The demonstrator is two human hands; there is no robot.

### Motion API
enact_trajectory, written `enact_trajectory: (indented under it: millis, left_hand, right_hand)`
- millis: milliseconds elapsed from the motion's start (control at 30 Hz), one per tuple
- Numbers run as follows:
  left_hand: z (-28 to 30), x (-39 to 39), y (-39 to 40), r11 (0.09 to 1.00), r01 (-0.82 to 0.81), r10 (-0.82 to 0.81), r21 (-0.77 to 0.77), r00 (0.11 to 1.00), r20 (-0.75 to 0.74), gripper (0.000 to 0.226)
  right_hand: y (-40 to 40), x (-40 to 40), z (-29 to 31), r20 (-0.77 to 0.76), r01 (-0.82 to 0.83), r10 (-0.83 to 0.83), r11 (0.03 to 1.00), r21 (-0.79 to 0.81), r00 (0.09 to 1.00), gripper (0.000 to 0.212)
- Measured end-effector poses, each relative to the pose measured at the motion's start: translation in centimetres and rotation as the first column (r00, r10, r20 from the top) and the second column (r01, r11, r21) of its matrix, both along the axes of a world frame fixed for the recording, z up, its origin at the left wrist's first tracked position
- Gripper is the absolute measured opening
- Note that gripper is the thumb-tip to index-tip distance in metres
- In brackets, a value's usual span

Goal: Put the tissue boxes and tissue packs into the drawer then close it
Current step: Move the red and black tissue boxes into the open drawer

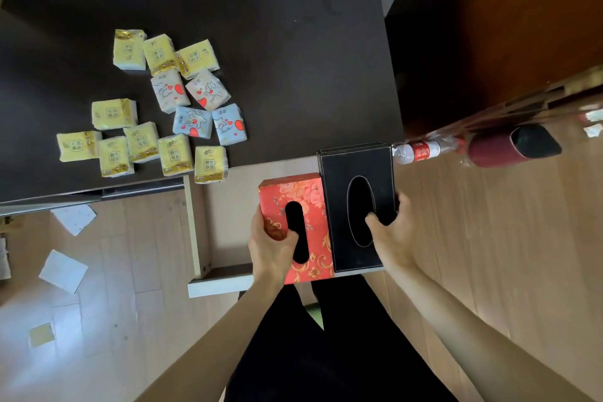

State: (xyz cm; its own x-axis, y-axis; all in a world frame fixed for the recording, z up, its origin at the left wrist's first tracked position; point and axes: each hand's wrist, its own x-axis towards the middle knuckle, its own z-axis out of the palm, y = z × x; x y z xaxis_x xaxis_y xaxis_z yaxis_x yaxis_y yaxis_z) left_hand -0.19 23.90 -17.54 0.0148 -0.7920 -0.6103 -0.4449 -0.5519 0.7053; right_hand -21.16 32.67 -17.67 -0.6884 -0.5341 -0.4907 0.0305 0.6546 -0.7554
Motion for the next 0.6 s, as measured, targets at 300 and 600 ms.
enact_trajectory:
  millis: [300, 600]
  left_hand:
    - [-4.0, 0.3, -0.9, 0.988, 0.008, -0.019, 0.157, 0.997, 0.073, 0.06]
    - [-6.5, 1.0, -1.6, 0.987, 0.014, -0.034, 0.163, 0.992, 0.124, 0.061]
  right_hand:
    - [-1.0, -1.5, -2.7, -0.154, -0.332, 0.405, 0.873, 0.357, 0.901, 0.045]
    - [-1.6, -2.4, -2.9, -0.322, -0.494, 0.87, 0.48, 0.725, 0.372, 0.081]
